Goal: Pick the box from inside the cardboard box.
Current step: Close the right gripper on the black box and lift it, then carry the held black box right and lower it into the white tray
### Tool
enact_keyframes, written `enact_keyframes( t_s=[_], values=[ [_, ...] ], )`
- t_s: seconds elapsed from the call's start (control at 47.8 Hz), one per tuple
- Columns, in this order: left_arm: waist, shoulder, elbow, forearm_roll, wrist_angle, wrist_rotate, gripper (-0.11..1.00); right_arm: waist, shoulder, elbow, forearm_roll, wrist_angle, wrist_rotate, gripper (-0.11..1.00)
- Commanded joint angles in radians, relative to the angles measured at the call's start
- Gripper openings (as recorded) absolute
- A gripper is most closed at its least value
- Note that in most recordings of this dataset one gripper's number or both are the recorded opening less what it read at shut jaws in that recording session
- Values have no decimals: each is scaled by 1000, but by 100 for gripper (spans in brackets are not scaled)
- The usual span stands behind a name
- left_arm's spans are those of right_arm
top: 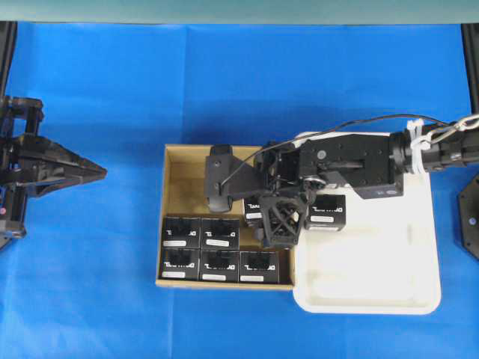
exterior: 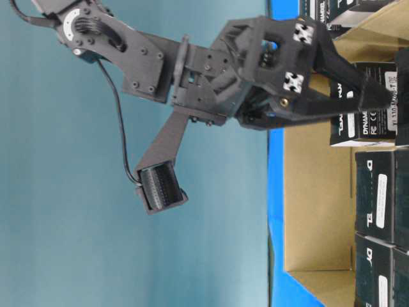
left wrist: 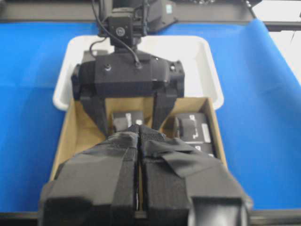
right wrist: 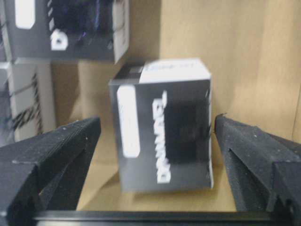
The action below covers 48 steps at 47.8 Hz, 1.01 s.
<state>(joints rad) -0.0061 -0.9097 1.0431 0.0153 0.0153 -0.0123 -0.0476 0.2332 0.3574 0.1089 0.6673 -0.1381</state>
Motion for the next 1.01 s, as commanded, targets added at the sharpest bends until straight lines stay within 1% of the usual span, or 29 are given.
enact_keyframes(
  t_s=[0.0, 0.168, 0.272, 0.314, 0.356, 0.461, 0.524, 0.838, 0.984],
  values=[
    [6, 6, -28, 2, -9, 0, -3, 3, 15, -5, -12, -14, -3, 98],
    [6, 6, -28, 2, -11, 0, -3, 5, 18, -5, -25, -11, -5, 97],
    [5, 6, -28, 2, -11, 0, -3, 8, 18, -5, -29, -6, -5, 94],
    [6, 8, -28, 2, -11, 0, -3, 11, 18, -5, -29, -6, -9, 90],
    [6, 8, -28, 2, -11, 0, -3, 12, 18, -6, -29, -5, -17, 85],
    [6, 8, -28, 2, -11, 0, -3, 18, 18, -9, -29, -6, -35, 68],
    [6, 8, -28, 2, -11, 0, -3, 21, 18, -11, -26, -8, -37, 63],
    [6, 15, -26, 2, -11, 0, -3, 21, 5, -20, -26, -2, -28, 63],
    [6, 14, -26, 2, -11, -2, -3, 8, -29, -61, -25, 52, -23, 63]
  ],
)
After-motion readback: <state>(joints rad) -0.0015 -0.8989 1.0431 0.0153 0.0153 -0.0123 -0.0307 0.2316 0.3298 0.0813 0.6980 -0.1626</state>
